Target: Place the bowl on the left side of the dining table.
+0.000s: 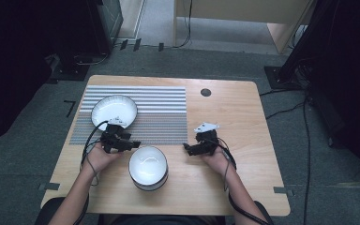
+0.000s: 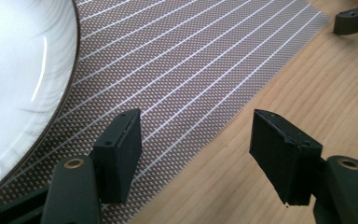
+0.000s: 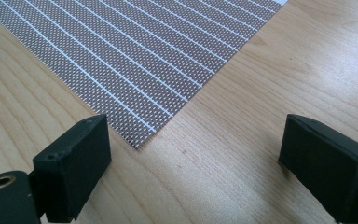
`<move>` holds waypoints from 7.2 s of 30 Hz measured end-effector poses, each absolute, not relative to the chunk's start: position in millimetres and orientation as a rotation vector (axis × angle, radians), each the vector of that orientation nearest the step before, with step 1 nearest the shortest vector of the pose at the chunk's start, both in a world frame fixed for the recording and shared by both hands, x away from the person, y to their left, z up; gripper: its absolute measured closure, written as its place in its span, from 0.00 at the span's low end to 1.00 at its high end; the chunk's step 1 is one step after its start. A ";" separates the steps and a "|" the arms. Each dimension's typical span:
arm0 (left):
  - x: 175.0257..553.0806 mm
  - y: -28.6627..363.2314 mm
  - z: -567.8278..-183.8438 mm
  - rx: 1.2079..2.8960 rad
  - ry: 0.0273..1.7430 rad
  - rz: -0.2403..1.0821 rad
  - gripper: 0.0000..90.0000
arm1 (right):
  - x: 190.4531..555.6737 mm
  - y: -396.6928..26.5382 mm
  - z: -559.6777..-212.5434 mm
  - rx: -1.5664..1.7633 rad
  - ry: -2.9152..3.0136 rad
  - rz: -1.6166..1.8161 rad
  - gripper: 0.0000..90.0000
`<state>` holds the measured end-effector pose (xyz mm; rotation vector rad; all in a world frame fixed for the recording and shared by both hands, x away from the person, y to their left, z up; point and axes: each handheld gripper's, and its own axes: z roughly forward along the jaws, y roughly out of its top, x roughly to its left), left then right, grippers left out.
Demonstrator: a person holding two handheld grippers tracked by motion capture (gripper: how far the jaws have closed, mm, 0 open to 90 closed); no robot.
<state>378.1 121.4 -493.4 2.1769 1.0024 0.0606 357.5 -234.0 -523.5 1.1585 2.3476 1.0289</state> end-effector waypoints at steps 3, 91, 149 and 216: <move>376.8 122.3 -489.8 2.164 1.000 0.047 0.33 | 357.6 -234.0 -523.5 1.158 2.348 1.029 0.09; 346.5 127.3 -430.5 2.173 0.888 -0.055 0.31 | 360.2 -233.7 -523.6 1.144 2.355 1.033 0.09; 327.3 113.0 -407.2 2.162 0.735 -0.120 0.34 | 360.1 -233.6 -523.5 1.146 2.355 1.033 0.09; 329.4 85.8 -439.6 2.180 0.748 -0.230 0.86 | 360.4 -233.4 -523.5 1.147 2.353 1.030 0.09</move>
